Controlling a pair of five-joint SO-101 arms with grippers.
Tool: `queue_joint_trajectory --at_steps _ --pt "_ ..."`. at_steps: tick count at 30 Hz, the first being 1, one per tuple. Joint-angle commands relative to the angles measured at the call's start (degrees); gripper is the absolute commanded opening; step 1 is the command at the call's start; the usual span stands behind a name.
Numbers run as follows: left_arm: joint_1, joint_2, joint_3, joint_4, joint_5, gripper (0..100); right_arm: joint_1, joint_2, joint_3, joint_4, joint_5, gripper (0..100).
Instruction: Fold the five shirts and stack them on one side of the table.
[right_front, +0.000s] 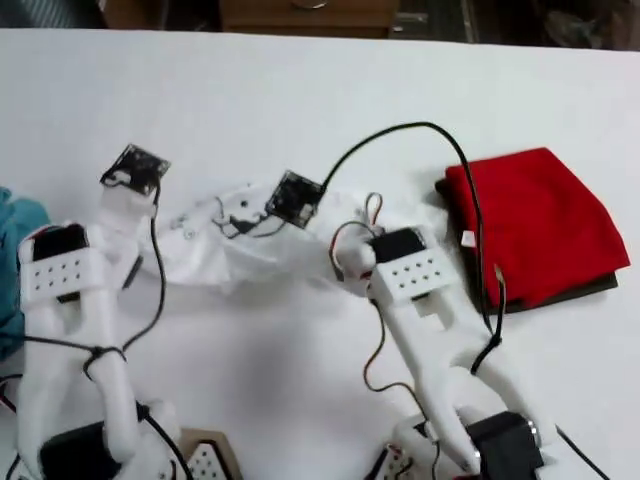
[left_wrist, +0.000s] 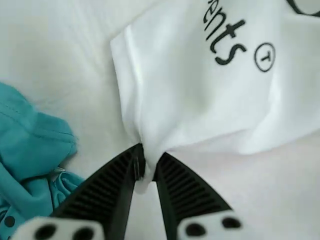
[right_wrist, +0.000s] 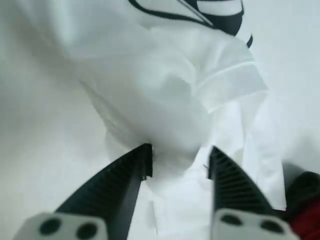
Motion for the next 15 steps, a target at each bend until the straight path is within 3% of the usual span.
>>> queue_joint_trajectory --at_steps 1,10,15 --pt "-0.88 3.52 -5.23 -0.79 -0.18 2 6.81 0.57 -6.24 -0.66 0.18 35.9" --pt "-1.76 15.03 -10.42 -0.79 0.09 2 18.07 2.33 -12.22 3.56 0.53 31.6" --pt "-1.76 16.44 -12.79 -0.79 0.18 2 14.90 4.35 -7.38 12.09 0.62 31.7"
